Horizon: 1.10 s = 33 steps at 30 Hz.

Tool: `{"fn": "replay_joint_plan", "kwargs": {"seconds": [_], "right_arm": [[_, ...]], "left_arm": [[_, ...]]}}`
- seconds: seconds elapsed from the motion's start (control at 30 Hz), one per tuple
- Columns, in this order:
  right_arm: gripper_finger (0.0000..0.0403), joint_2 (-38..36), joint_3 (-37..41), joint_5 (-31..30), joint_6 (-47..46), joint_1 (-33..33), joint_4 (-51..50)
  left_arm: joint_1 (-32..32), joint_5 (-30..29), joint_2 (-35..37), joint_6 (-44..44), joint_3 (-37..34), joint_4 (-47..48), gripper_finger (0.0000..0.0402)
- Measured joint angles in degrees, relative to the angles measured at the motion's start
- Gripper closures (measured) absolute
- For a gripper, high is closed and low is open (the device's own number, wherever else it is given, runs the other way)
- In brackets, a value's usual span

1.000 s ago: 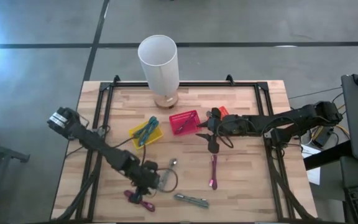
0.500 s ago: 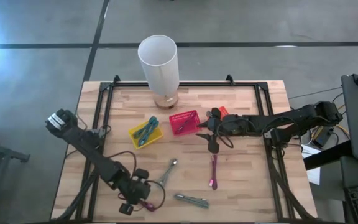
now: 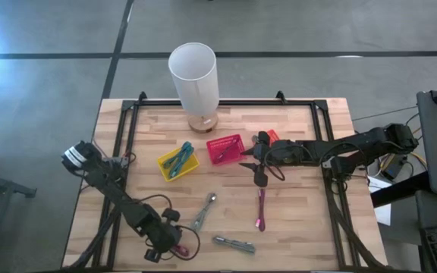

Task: Pick & Place USB Port
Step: Put the bottom pink charger cable into the red bin

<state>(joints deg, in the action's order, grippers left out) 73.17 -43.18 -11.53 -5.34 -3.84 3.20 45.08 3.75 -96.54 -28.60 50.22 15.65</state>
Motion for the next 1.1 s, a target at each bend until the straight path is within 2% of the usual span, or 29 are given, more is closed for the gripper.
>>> {"fn": "replay_joint_plan", "kwargs": {"seconds": [0.2,0.43,0.53,0.8,1.1], "right_arm": [[0.0225,0.0,0.0,0.0,0.0,0.0,0.0],[0.0225,0.0,0.0,0.0,1.3,0.0,0.0],[0.0225,0.0,0.0,0.0,1.4,0.0,0.0],[0.0225,0.0,0.0,0.0,1.5,0.0,0.0],[0.0225,0.0,0.0,0.0,1.5,0.0,0.0]], "left_arm": [[0.0,-1.4,-2.0,5.7,0.0,0.1,0.0297],[0.0,-1.9,0.1,9.1,-0.1,0.3,0.0375],[-0.4,-2.7,1.3,9.0,-0.1,0.6,0.0388],[-4.7,-14.5,6.6,9.6,4.7,0.8,0.0374],[-17.9,-24.4,8.8,9.6,10.7,0.9,0.0373]]}}
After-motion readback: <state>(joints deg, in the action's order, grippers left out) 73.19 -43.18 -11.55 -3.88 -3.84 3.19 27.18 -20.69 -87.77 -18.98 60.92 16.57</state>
